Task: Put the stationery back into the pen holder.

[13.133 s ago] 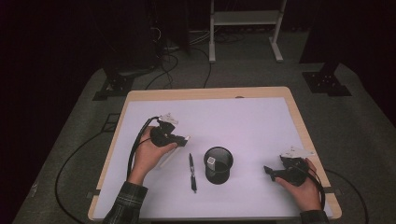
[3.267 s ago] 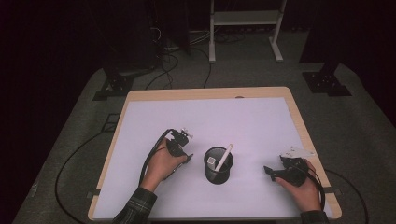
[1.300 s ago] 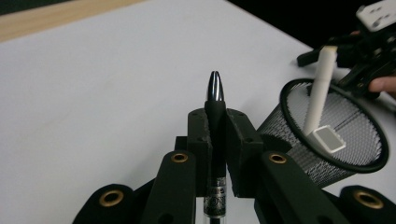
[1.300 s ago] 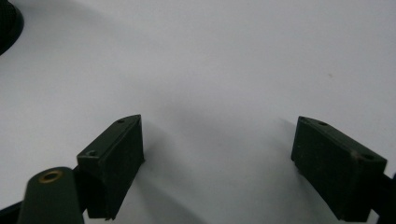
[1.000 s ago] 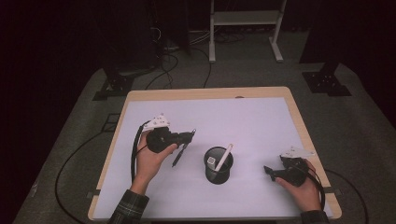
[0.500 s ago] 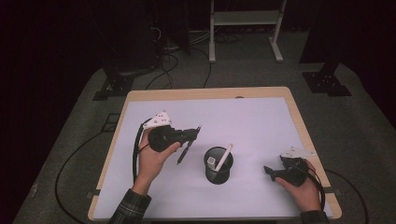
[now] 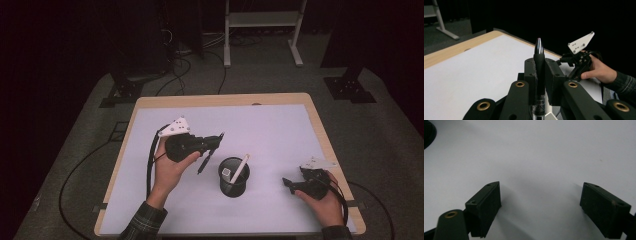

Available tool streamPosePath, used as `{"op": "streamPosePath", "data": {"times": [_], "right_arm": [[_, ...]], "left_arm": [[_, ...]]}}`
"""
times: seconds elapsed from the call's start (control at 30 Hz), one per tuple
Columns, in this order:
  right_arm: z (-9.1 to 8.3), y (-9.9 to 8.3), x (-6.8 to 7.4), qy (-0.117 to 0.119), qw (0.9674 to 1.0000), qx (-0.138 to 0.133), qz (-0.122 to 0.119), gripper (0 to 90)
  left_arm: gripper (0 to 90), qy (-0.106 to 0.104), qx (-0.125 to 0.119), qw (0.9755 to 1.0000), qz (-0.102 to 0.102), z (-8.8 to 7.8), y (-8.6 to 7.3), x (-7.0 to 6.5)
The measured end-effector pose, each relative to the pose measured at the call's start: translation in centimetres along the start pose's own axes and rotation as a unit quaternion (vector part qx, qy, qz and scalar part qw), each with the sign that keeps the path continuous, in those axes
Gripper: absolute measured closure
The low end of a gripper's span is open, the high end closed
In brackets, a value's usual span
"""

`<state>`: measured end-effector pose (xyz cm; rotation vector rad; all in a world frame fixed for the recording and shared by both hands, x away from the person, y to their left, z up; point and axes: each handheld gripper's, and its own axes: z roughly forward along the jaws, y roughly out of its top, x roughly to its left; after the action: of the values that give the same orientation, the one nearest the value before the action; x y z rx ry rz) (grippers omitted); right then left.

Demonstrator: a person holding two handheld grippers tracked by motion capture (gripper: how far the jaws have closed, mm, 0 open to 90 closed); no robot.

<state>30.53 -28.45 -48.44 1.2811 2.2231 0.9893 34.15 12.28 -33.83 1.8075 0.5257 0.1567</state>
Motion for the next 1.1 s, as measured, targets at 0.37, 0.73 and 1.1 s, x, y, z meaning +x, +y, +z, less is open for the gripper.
{"op": "streamPosePath", "data": {"times": [0.37,0.73,1.1], "right_arm": [[0.0,0.0,0.0,0.000,1.0000,0.000,-0.001,15.9],[0.0,0.0,0.0,0.000,1.0000,0.001,0.001,15.9],[0.0,0.0,0.0,0.001,1.0000,0.001,0.000,15.9]], "left_arm": [[80.5,-0.020,-0.002,0.9998,0.002,1.4,0.4,-0.6],[80.5,-0.035,-0.010,0.9993,0.008,2.9,0.9,-1.0],[80.4,-0.045,-0.012,0.9989,0.006,4.8,1.2,-0.8]]}}
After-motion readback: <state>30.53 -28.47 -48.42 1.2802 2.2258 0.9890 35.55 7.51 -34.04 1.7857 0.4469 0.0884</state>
